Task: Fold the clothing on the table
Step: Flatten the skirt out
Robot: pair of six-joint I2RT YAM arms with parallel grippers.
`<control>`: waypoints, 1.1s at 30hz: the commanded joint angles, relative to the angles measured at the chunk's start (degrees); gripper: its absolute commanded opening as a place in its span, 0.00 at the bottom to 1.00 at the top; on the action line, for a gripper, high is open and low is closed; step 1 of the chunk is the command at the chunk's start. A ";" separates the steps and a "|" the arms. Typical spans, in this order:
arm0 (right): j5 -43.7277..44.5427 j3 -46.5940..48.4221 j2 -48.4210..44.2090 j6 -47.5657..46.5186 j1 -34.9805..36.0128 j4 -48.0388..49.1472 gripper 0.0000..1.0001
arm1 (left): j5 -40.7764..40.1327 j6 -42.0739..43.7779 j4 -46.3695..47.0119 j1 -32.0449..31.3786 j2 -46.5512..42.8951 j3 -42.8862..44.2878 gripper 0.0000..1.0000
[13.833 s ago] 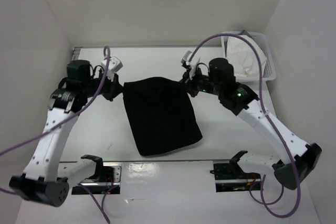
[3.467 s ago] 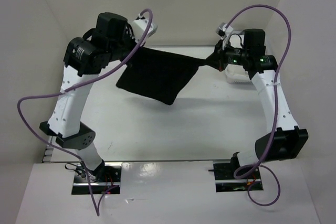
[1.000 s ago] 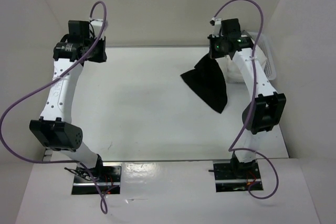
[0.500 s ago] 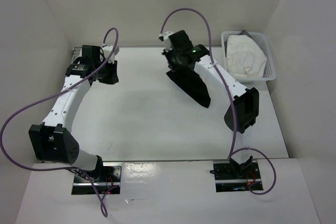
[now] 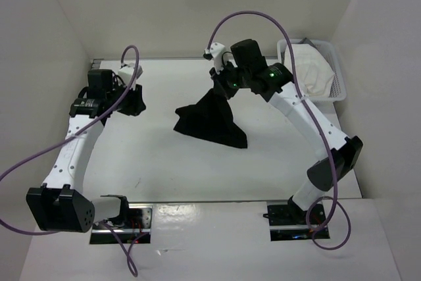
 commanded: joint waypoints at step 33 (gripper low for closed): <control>-12.76 6.18 4.90 -6.79 0.39 -4.67 0.00 | -2.06 18.03 9.04 -22.95 6.90 -12.36 1.00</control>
